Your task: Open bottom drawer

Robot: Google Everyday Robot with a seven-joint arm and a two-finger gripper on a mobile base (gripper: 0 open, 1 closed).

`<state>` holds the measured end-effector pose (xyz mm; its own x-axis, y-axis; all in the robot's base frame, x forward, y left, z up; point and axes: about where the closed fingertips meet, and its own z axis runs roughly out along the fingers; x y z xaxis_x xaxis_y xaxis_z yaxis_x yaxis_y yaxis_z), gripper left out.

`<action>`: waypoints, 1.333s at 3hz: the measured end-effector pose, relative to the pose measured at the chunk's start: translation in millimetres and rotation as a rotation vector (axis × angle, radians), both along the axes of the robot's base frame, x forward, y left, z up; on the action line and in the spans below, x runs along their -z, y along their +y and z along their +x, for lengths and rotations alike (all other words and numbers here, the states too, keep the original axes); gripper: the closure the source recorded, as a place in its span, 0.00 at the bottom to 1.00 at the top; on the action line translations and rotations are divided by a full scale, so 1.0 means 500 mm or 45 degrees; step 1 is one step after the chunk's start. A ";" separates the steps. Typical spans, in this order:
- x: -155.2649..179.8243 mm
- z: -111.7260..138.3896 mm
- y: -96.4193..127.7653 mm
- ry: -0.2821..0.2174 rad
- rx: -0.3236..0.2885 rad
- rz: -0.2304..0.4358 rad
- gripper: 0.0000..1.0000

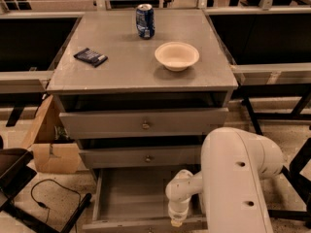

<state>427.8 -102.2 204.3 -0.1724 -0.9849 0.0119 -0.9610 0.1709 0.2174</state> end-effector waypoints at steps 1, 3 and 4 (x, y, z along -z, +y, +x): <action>0.002 -0.017 -0.001 0.038 0.009 0.000 1.00; 0.002 -0.012 0.001 0.061 0.020 0.000 1.00; 0.002 -0.006 0.001 0.061 0.020 0.000 1.00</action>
Offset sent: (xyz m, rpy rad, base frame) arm -0.1991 -0.0325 0.0106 -0.0685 0.4639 -0.1294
